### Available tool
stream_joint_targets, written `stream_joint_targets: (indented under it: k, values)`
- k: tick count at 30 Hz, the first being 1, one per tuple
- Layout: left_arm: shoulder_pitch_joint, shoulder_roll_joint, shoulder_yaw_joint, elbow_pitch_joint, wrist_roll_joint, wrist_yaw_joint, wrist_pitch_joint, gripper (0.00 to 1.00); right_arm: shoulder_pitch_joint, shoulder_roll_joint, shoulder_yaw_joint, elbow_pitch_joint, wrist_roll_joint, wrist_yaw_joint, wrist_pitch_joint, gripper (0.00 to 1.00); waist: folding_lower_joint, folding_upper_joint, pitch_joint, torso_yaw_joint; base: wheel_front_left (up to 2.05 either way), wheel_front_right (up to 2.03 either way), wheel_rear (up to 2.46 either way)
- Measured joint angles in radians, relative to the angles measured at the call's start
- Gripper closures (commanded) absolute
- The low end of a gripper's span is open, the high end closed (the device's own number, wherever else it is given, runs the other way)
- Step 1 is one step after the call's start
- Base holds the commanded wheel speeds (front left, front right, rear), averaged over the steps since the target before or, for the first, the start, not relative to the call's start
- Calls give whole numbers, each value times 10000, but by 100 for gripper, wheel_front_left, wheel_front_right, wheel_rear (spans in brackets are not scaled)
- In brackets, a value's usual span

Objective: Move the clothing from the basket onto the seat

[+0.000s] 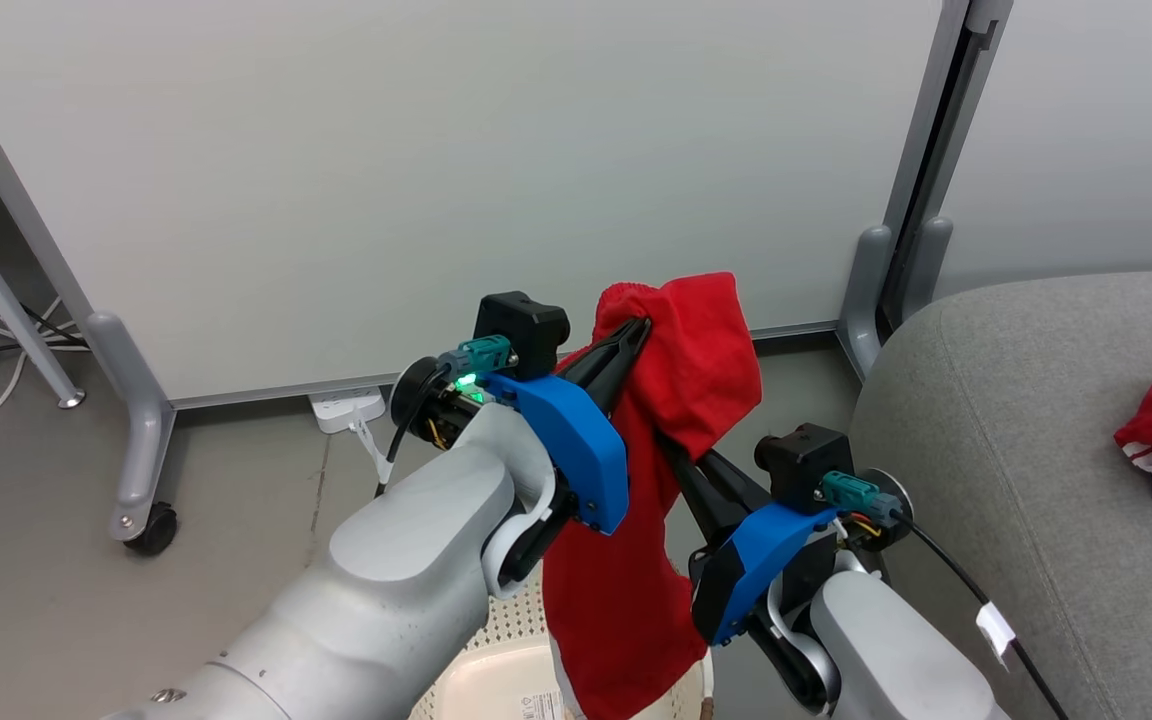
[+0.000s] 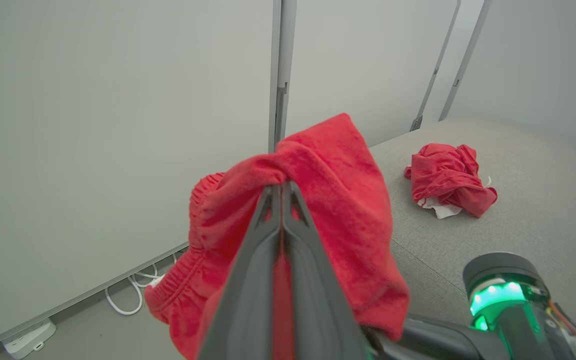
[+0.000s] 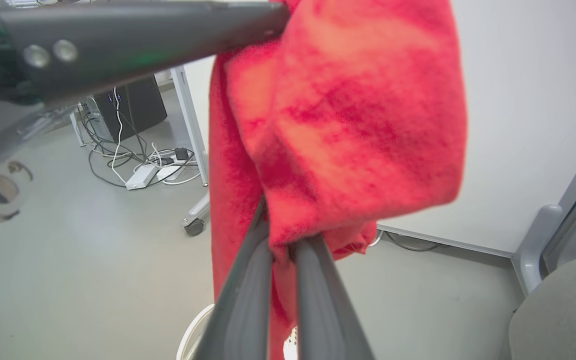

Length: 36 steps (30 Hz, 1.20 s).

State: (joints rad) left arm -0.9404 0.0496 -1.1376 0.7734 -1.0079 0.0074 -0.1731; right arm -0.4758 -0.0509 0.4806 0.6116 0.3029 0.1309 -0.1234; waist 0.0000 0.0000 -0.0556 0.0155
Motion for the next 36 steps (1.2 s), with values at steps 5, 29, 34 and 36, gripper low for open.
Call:
stream_joint_targets:
  k: [5,29,34,36]
  values:
    - [-67,0,-176,35,-230,31,-92,100,-114,0,111,232,-4,0,-92,100,0,0,27,-66,0,0,0]
    - [67,2,-757,115,-313,-35,-853,0,-370,0,59,558,-71,0,-391,100,0,0,76,-300,0,0,0]
    - [1147,520,635,-1175,1149,-69,-888,0,-364,4,-257,497,-307,0,-399,100,1,0,184,-294,0,0,0]
    - [2041,865,1254,-1864,1845,-100,-892,0,-355,-2,-378,453,-359,0,-397,100,0,0,222,-298,0,0,0]
